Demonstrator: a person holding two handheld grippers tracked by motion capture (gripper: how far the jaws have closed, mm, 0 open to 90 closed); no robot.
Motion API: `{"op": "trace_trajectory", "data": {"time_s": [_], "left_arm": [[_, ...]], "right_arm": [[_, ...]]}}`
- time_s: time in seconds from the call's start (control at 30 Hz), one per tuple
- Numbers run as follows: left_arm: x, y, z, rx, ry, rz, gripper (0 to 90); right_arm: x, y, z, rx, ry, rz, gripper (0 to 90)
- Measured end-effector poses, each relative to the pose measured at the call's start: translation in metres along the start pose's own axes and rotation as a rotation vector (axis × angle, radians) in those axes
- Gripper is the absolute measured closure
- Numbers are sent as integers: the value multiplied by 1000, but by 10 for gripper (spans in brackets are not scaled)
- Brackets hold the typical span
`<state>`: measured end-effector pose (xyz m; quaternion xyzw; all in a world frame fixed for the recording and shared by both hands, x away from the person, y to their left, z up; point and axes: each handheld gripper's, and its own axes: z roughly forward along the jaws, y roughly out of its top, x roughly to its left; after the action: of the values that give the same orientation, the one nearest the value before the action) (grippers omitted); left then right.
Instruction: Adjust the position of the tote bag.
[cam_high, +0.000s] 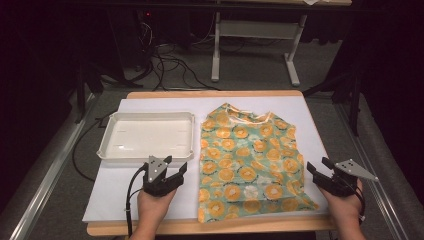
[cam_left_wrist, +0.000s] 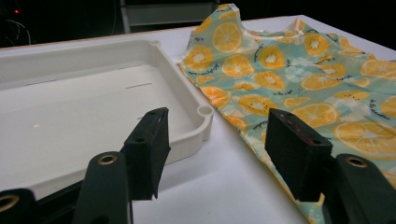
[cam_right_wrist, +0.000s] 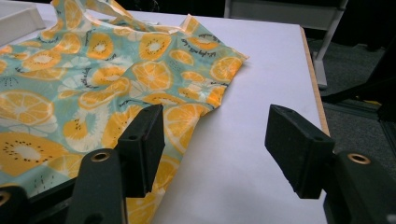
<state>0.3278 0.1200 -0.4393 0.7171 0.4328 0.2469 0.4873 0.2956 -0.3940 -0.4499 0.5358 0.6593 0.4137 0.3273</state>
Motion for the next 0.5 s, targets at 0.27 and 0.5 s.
{"op": "trace_trajectory", "data": {"time_s": [0.27,0.5], "left_arm": [[-1,0,-1,-7,-5,6,403],[-1,0,-1,-13,-1,11,403]], "right_arm": [[1,0,0,-2,5,-11,381],[2,0,0,0,5,-12,381]]}}
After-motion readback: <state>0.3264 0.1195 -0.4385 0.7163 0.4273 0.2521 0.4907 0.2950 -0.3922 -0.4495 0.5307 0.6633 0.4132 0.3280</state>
